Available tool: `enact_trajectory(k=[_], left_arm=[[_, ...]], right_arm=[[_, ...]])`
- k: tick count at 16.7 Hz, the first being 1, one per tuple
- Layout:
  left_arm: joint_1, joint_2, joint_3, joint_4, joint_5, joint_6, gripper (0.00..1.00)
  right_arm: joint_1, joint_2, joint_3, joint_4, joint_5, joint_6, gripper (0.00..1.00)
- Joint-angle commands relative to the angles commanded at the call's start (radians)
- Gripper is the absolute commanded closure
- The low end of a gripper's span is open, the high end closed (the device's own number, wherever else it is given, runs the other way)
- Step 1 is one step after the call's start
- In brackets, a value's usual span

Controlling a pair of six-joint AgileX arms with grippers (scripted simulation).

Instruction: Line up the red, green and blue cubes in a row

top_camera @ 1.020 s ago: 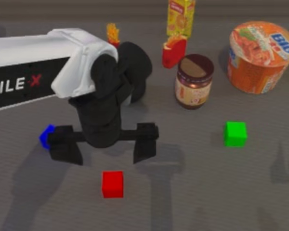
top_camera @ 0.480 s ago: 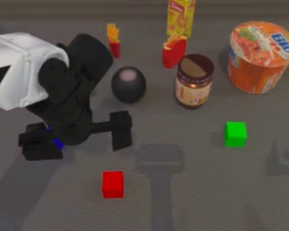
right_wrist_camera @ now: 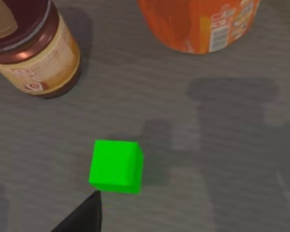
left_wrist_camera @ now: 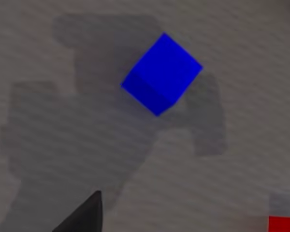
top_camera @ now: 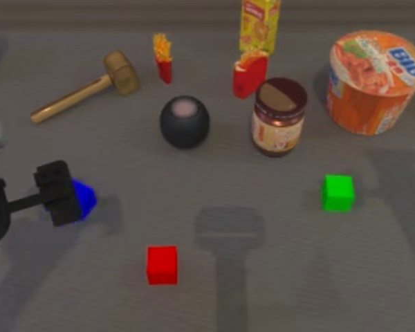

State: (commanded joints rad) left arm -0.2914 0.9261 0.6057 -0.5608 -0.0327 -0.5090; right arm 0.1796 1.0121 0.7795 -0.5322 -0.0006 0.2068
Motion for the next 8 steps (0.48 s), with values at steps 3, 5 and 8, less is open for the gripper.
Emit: enact_trajectory(k=[3,5,8], left_arm=[[0.104,-0.277,-0.211,0.141,0.0,0.115,0.0],[0.163,-0.446,-0.334,0.232,0.002,0.198,0.0],[0.233,-0.65,-0.47,0.357,0.011,0.318,0.0]], right_arm=[[0.052,0.32,0.226,-0.164,0.002,0.062,0.0],[0.085,0.506,0.367,-0.265,0.003,0.1,0.0],[0.127,0.746,0.557,-0.395,0.004,0.152,0.0]])
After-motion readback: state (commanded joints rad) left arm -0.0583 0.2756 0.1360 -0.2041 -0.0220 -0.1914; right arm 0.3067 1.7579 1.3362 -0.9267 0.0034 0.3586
